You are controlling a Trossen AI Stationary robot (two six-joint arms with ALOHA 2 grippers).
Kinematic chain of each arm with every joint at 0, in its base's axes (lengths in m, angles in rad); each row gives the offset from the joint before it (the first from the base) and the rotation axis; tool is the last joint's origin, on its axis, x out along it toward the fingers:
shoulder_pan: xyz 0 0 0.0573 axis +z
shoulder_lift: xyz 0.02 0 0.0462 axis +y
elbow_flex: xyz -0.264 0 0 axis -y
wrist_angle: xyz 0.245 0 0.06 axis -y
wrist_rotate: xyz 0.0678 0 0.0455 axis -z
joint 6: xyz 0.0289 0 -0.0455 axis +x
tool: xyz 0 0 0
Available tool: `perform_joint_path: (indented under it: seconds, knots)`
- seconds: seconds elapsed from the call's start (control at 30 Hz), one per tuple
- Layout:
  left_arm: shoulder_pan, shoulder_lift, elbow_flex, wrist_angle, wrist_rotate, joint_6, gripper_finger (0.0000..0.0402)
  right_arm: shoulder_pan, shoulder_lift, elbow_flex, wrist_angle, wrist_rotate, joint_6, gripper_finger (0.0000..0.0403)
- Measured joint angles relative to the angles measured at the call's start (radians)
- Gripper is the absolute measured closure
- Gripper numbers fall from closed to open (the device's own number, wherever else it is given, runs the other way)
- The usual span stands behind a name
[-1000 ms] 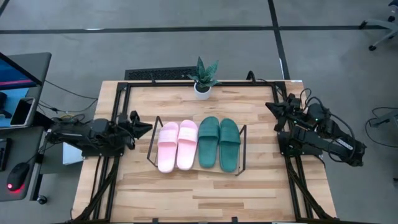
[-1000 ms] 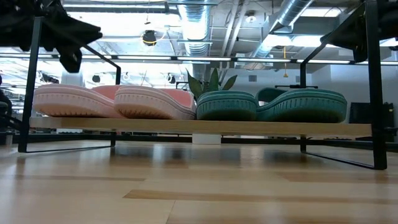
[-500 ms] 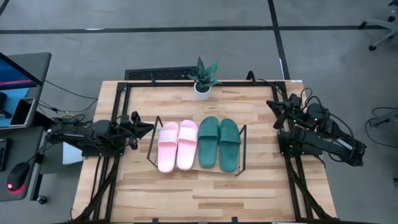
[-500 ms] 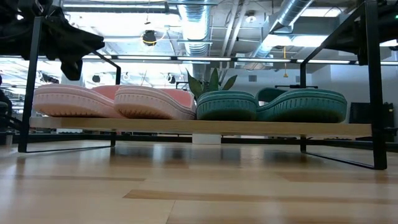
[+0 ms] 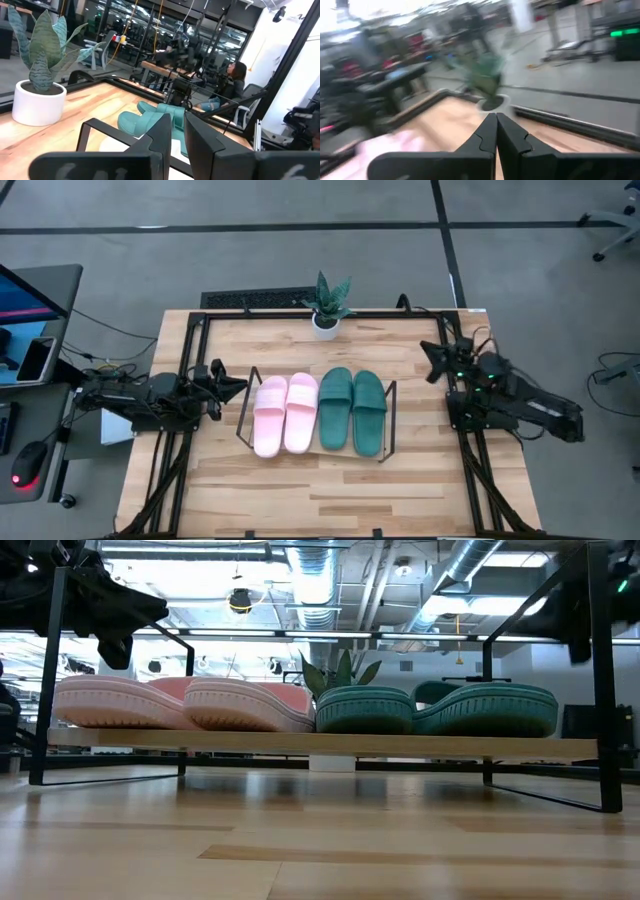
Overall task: Pick and place slides into the shelf
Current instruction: Return to Home Position
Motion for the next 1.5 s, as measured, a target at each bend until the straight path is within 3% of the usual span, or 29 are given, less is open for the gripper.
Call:
perform_joint_path:
  seconds: [0.13, 0.23, 0.4, 0.5, 0.77, 1.0, 1.23, 1.5]
  knots:
    - [0.000, 0.000, 0.005, -0.002, 0.000, -0.005, 0.0361, 0.021, -0.001, -0.169, 0.220, 0.159, 0.007, 0.0403]
    - [0.000, 0.000, 0.012, 0.002, 0.000, -0.006, 0.0361, 0.021, 0.012, -0.211, 0.343, 0.169, -0.033, 0.0403]
    - [0.000, 0.000, 0.013, -0.005, -0.059, 0.020, 0.0361, 0.017, 0.068, -0.217, 0.344, 0.190, -0.077, 0.0403]
    - [0.000, 0.000, 0.015, -0.001, -0.175, 0.072, 0.0361, 0.003, 0.121, -0.217, 0.343, 0.194, -0.078, 0.0403]
    - [0.000, 0.000, 0.019, -0.095, -0.604, 0.161, 0.0361, -0.037, 0.283, -0.217, 0.342, 0.195, -0.053, 0.0403]
    - [0.000, 0.000, 0.019, -0.119, -0.795, 0.155, 0.0361, -0.081, 0.363, -0.217, 0.343, 0.265, -0.028, 0.0403]
    - [0.000, 0.000, 0.019, -0.128, -0.846, 0.100, 0.0361, -0.102, 0.347, -0.224, 0.379, 0.319, -0.076, 0.0403]
    - [0.000, 0.000, 0.019, -0.130, -0.846, 0.107, 0.0361, -0.061, 0.289, -0.224, 0.437, 0.218, -0.263, 0.0403]
